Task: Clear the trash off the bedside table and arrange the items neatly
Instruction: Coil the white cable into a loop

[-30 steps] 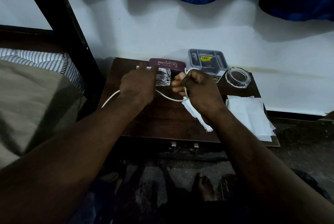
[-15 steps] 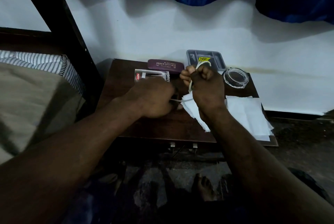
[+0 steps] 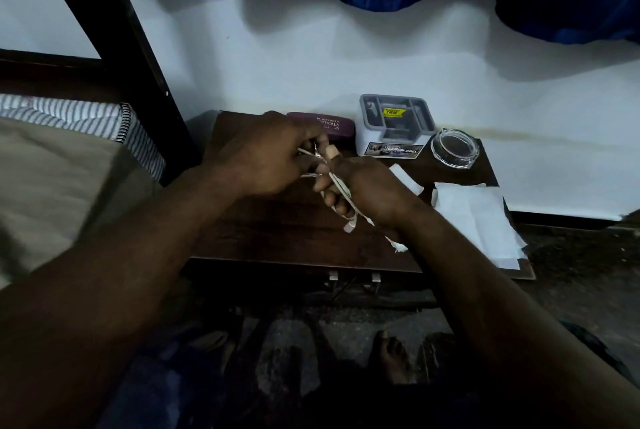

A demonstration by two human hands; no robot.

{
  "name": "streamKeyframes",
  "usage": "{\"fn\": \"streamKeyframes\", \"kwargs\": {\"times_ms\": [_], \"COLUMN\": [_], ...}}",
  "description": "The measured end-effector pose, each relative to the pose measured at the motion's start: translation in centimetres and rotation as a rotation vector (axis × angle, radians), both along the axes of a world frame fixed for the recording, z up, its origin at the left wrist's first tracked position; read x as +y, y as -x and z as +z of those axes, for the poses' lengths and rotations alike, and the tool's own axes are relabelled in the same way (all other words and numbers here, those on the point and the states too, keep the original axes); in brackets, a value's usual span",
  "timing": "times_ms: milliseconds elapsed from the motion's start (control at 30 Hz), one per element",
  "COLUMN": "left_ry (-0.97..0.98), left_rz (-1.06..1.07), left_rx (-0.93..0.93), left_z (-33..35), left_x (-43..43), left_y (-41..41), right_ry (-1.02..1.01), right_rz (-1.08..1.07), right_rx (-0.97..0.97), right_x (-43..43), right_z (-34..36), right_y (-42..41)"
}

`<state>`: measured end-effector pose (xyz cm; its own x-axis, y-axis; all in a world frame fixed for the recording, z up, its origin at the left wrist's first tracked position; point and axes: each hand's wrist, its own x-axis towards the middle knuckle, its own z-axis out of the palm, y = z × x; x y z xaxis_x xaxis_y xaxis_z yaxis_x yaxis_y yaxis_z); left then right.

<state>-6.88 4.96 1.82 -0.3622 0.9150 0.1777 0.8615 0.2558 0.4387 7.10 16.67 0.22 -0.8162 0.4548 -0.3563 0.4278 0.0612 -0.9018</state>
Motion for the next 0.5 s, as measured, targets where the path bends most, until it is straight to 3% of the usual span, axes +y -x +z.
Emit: {"fn": "streamKeyframes", "kwargs": {"times_ms": [133,233,333,367,500], "left_ry": [-0.100,-0.141,-0.179,-0.141,0.146], "left_rz": [-0.087,-0.076,0.035,0.088,0.090], "left_rx": [-0.162,-0.654,-1.145,-1.213,-1.160], "left_z": [-0.5,-1.8,-3.8,-4.1,-4.5], "left_x": [-0.3,-0.1,0.4,0.5,0.4], "left_y": [0.8,0.1,-0.8,-1.0,-1.6], "right_ry": [0.265,0.656,0.974,1.028,1.108], "right_rz": [0.025,0.082,0.027,-0.029,-0.250], "right_rx": [-0.037,0.041,0.255,0.341,0.665], "right_x": [0.0,0.6,0.8,0.9,1.8], "right_z": [0.8,1.4,1.6,1.7,2.2], "right_y": [-0.3,-0.7,-0.8,-0.7,-0.6]}}
